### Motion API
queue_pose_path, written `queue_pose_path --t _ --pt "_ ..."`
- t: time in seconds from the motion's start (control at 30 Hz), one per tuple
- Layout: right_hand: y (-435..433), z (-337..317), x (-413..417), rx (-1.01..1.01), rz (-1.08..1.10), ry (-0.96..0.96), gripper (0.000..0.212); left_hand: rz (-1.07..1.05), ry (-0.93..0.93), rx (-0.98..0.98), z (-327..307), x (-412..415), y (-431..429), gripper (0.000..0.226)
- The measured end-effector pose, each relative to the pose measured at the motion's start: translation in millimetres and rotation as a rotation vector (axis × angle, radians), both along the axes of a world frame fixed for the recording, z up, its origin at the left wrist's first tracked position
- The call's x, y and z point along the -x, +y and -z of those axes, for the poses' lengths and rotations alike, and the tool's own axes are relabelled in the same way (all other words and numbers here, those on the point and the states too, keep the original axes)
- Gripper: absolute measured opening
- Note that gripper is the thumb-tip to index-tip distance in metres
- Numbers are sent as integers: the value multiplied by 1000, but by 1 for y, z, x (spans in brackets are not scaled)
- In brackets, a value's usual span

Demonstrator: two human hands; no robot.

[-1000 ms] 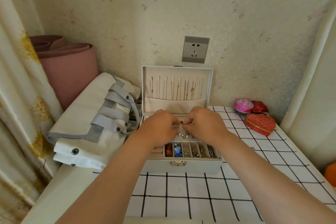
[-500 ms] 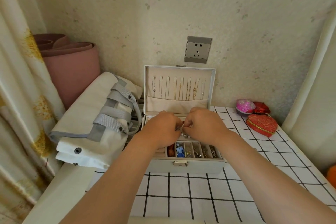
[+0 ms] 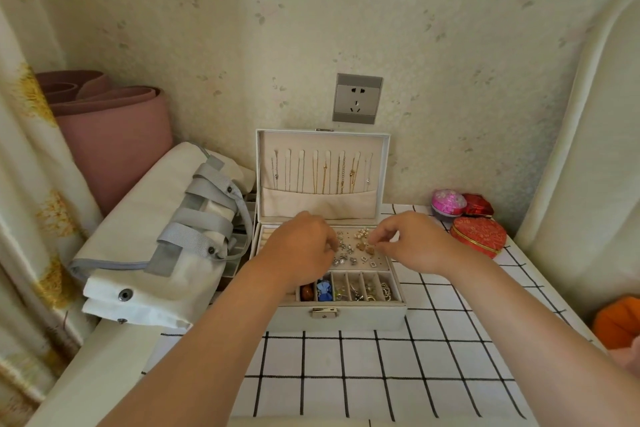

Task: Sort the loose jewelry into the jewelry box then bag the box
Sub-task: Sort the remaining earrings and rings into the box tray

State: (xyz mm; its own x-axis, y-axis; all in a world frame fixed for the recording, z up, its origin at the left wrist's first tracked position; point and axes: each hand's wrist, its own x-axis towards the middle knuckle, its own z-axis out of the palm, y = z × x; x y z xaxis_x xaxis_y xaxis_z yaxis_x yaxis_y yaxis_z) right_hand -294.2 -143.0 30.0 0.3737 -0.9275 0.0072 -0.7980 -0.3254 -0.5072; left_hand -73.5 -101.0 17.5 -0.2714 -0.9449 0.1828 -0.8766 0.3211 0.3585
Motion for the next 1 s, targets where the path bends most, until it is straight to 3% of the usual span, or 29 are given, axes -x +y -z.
queue_pose_path --t 0.2,0.47,0.8,0.87,1.0 --pt "3 4 10 12 -49 -43 18 79 44 68 -6 26 5 27" --pt "4 5 5 100 -148 45 16 127 -43 59 2 37 2 26" --pt "3 3 2 150 -197 164 8 105 -19 54 5 37 -2 24" --pt "3 3 2 110 -175 99 13 67 48 48 4 38 -3 24" --pt "7 -9 0 -119 -49 -318 17 -27 365 -22 -1 40 -3 21"
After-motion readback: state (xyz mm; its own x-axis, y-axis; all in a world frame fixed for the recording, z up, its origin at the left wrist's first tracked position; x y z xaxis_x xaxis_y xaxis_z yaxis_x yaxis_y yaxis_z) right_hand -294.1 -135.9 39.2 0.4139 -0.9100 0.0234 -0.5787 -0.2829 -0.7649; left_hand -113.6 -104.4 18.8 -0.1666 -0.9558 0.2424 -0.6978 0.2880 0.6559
